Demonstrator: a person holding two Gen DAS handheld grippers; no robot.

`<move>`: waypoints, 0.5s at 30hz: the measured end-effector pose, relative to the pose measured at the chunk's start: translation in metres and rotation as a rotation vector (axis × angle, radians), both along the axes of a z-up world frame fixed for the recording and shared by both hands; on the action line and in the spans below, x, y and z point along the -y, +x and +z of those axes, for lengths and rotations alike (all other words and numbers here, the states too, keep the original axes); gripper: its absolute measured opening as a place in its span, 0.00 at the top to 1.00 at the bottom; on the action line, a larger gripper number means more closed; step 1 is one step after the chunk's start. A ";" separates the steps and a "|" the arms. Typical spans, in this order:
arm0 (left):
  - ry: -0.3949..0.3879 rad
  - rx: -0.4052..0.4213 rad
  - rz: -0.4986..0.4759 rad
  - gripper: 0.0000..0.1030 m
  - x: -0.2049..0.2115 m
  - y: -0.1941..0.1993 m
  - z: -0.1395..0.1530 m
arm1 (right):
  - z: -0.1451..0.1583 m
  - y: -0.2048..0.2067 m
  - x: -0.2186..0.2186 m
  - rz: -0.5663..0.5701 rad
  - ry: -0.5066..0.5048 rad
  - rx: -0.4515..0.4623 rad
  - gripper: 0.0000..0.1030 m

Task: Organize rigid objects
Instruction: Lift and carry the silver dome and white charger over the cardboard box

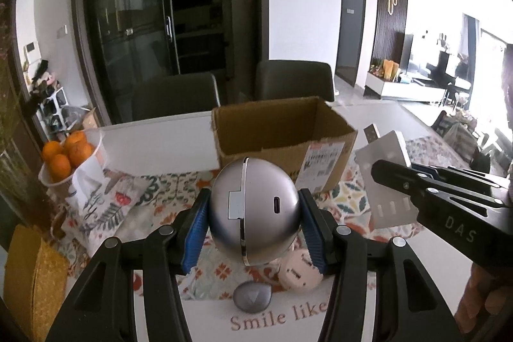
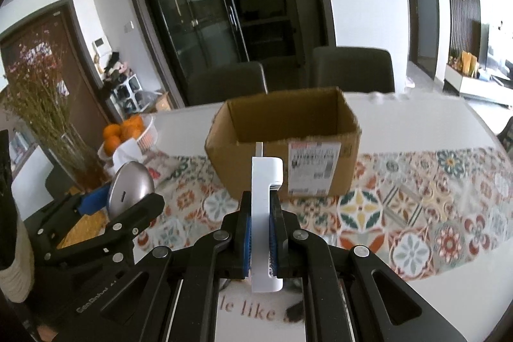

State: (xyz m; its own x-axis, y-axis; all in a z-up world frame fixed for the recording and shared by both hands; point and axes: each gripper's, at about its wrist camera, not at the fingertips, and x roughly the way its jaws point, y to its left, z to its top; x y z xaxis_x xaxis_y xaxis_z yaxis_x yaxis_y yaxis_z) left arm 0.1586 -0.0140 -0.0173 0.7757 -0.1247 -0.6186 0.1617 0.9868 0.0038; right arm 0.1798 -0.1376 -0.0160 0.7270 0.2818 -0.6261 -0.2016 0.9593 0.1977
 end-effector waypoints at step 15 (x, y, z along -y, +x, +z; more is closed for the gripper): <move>-0.009 0.030 -0.022 0.49 0.003 0.069 0.028 | 0.029 0.068 0.009 0.007 0.025 0.049 0.91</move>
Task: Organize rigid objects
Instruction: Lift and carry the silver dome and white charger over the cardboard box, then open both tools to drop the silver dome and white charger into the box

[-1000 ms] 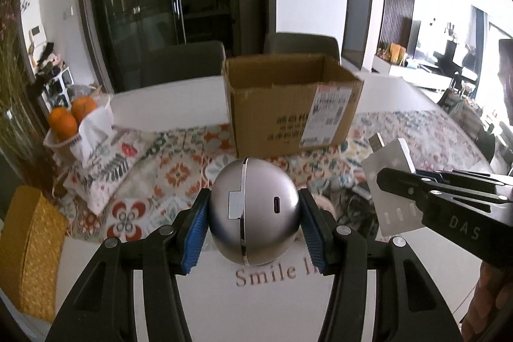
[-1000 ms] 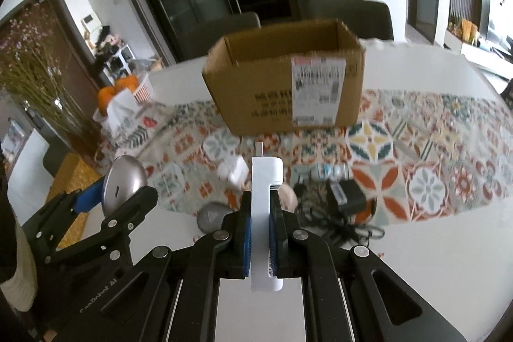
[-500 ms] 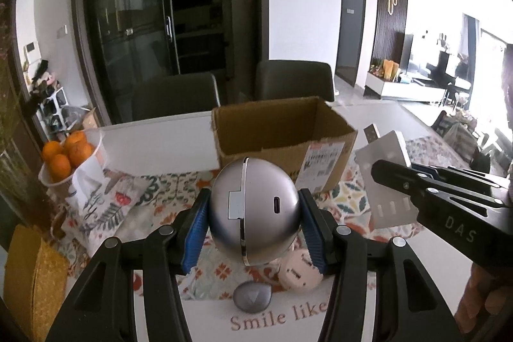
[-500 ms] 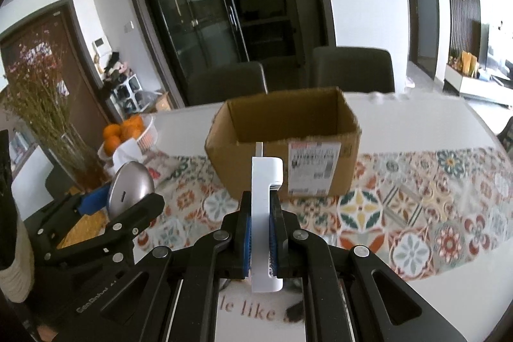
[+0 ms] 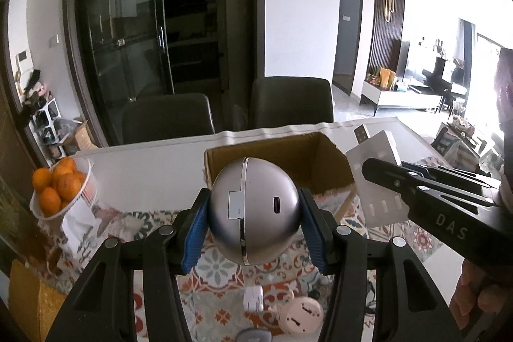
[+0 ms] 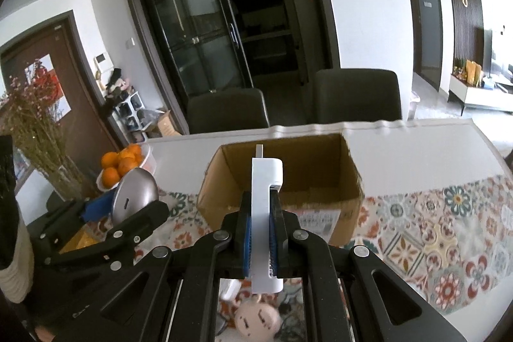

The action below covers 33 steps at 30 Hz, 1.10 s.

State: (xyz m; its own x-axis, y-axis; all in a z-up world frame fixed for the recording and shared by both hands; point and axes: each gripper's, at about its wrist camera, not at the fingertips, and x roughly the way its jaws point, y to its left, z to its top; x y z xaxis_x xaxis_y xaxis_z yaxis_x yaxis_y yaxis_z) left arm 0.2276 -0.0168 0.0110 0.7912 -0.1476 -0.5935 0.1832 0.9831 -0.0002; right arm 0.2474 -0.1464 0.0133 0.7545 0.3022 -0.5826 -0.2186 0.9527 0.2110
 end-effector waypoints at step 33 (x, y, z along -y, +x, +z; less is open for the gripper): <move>0.016 -0.304 0.006 0.49 0.016 0.149 -0.056 | -0.061 0.164 0.015 -0.007 -0.012 -0.320 0.91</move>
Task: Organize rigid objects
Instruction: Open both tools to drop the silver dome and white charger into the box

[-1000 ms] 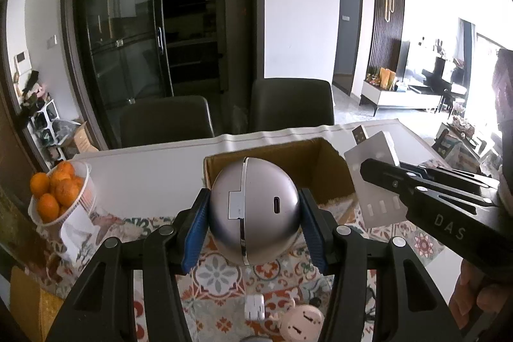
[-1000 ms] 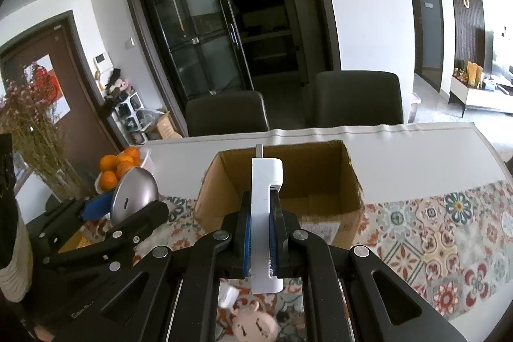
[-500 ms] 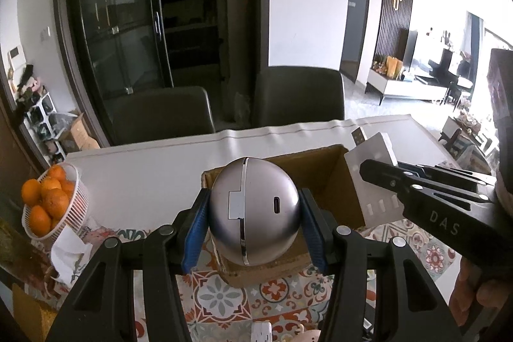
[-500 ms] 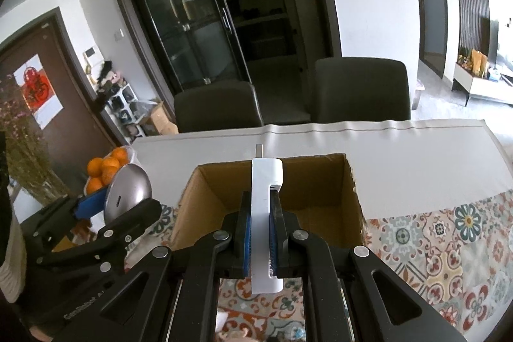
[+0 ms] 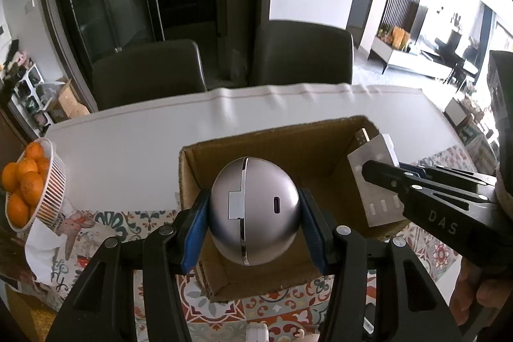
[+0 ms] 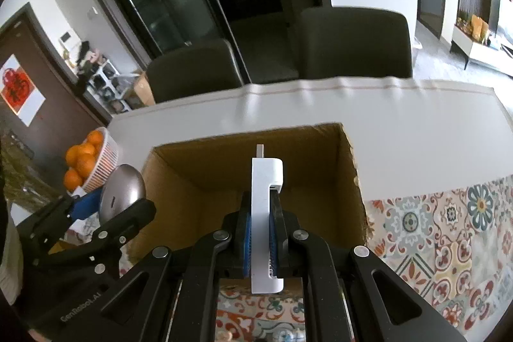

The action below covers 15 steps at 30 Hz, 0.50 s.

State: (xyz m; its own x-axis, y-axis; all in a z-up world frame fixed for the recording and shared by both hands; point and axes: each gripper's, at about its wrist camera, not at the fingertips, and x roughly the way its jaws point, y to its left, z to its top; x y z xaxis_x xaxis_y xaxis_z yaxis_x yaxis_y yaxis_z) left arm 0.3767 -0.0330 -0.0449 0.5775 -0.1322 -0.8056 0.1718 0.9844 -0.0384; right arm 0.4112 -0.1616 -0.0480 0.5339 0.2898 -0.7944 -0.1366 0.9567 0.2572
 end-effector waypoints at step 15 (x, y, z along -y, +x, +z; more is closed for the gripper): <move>0.029 -0.050 0.020 0.38 0.003 0.007 -0.020 | -0.028 0.006 0.003 -0.001 -0.018 -0.093 0.89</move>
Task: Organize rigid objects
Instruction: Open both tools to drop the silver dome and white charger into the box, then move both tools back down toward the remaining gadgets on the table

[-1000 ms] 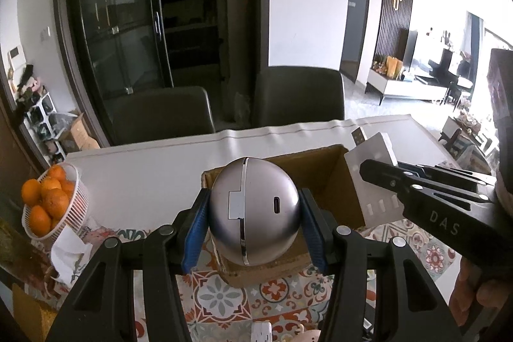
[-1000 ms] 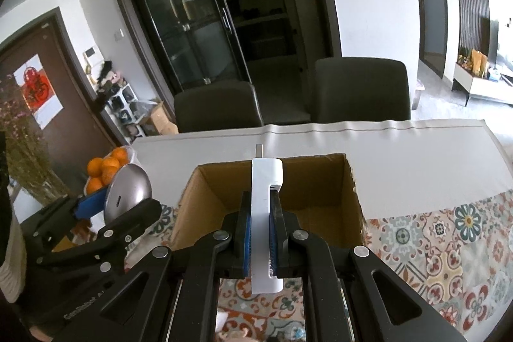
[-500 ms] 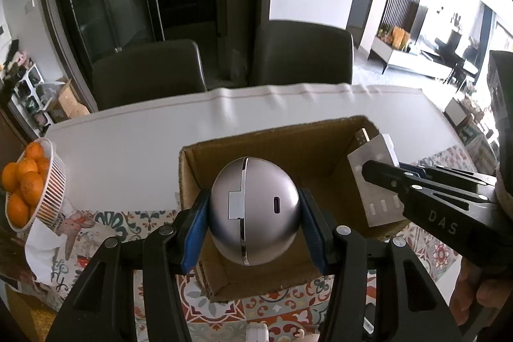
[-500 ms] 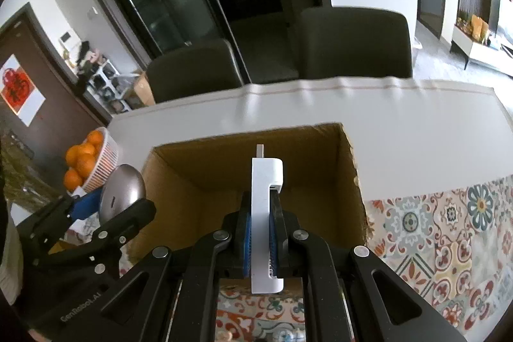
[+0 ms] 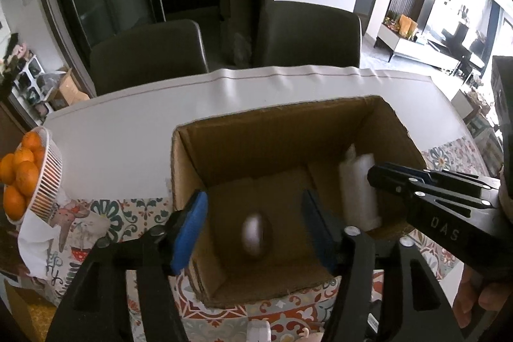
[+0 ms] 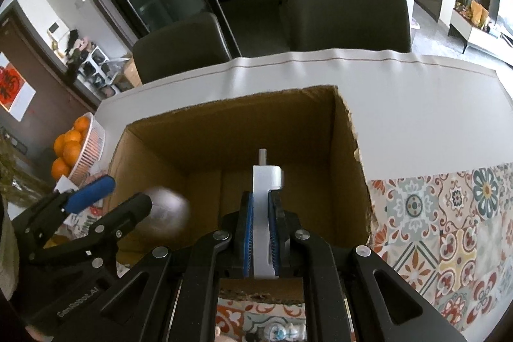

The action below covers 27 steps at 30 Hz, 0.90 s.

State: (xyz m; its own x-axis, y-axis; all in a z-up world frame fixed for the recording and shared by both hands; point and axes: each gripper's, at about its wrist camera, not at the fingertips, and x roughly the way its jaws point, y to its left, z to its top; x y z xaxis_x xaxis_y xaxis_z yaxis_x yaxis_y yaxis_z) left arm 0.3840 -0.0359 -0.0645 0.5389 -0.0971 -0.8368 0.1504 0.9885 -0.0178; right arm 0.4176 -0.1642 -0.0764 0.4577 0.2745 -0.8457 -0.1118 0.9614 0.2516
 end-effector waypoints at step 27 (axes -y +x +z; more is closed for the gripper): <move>0.070 0.252 0.053 0.11 -0.011 -0.116 0.071 | 0.086 -0.123 0.000 -0.071 -0.144 0.249 0.41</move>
State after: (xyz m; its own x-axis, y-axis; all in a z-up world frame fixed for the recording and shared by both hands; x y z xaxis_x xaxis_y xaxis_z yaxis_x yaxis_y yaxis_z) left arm 0.2676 -0.0247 0.0062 0.7339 -0.0093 -0.6792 0.0892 0.9926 0.0828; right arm 0.2948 -0.1641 0.0094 0.6699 0.1199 -0.7327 -0.0840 0.9928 0.0857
